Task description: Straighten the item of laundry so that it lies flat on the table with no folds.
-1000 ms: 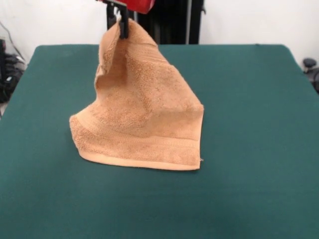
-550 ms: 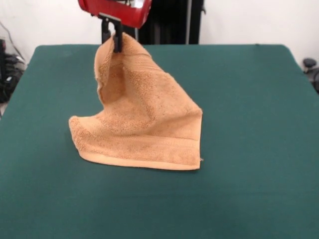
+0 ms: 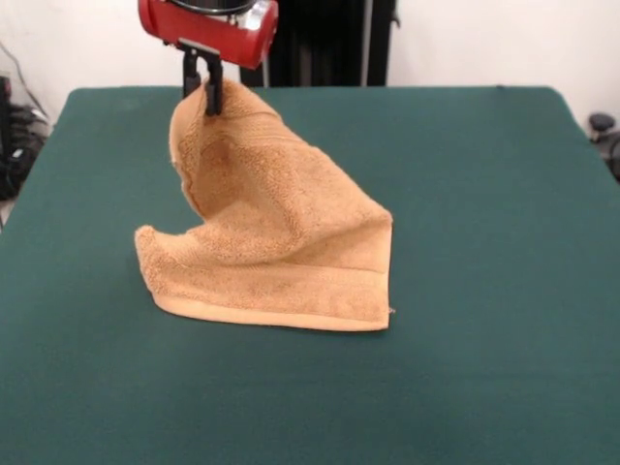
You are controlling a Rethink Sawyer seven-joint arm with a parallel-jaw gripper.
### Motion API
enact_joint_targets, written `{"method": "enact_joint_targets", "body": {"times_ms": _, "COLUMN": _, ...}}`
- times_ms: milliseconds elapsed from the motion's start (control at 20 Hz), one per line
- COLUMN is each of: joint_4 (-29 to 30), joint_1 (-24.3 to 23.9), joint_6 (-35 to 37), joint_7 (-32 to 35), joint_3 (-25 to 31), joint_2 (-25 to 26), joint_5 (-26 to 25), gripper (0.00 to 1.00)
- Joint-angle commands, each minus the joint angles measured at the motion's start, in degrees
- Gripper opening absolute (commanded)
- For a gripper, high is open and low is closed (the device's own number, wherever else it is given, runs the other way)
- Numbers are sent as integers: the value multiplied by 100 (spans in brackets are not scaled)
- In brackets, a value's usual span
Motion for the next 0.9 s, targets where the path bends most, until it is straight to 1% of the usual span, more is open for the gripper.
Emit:
{"method": "enact_joint_targets", "body": {"times_ms": 50, "joint_4": 216, "joint_1": 188, "joint_6": 571, "joint_7": -72, "joint_3": 173, "joint_2": 5, "joint_5": 38, "gripper": 0}}
{"method": "enact_joint_targets", "body": {"times_ms": 100, "joint_4": 15, "joint_1": 234, "joint_6": 893, "joint_7": -122, "joint_3": 188, "joint_2": -12, "joint_5": 53, "gripper": 0}}
{"method": "enact_joint_targets", "body": {"times_ms": 250, "joint_4": -344, "joint_1": 306, "joint_6": 1561, "joint_7": -136, "joint_3": 234, "joint_2": -53, "joint_5": 136, "gripper": 0}}
{"method": "enact_joint_targets", "body": {"times_ms": 600, "joint_4": -829, "joint_1": 316, "joint_6": 2329, "joint_7": -360, "joint_3": 390, "joint_2": -81, "joint_5": 149, "gripper": 0}}
{"method": "enact_joint_targets", "body": {"times_ms": 900, "joint_4": -1201, "joint_1": 310, "joint_6": 2938, "joint_7": -389, "joint_3": 503, "joint_2": -13, "joint_5": 213, "gripper": 0}}
